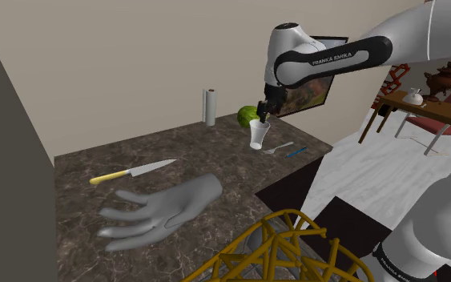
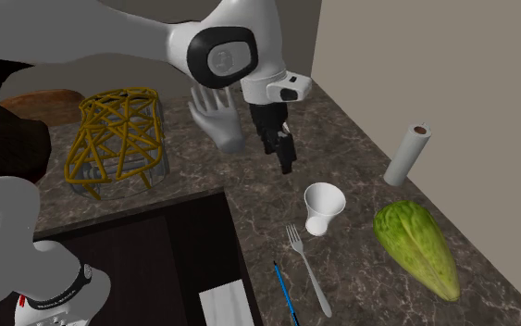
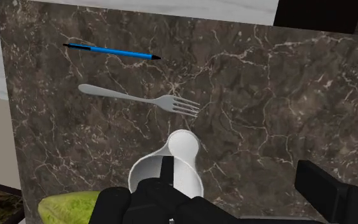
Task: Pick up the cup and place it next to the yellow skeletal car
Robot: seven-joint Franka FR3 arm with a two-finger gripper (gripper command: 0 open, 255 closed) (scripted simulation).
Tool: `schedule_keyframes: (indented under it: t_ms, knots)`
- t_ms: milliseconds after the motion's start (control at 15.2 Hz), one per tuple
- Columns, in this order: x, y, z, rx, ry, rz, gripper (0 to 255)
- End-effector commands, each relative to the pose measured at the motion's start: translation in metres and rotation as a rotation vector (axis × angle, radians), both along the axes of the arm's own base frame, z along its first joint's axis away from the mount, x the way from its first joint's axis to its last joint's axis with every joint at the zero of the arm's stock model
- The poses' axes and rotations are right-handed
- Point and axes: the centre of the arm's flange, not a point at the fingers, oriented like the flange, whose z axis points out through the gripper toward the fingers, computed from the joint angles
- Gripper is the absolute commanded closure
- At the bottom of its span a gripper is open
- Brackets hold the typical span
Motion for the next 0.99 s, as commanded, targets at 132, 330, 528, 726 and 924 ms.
schedule_keyframes:
  t_ms: [132,330,528,726,924]
  knots:
    - [0.045,-0.004,-0.031,-0.028,0.019,0.006,0]
    - [0.078,-0.008,-0.056,-0.048,0.034,0.011,0]
    - [0.105,-0.012,-0.076,-0.065,0.046,0.014,0]
    - [0.106,-0.016,-0.091,-0.065,0.046,0.014,0]
    - [0.107,-0.021,-0.106,-0.065,0.046,0.014,0]
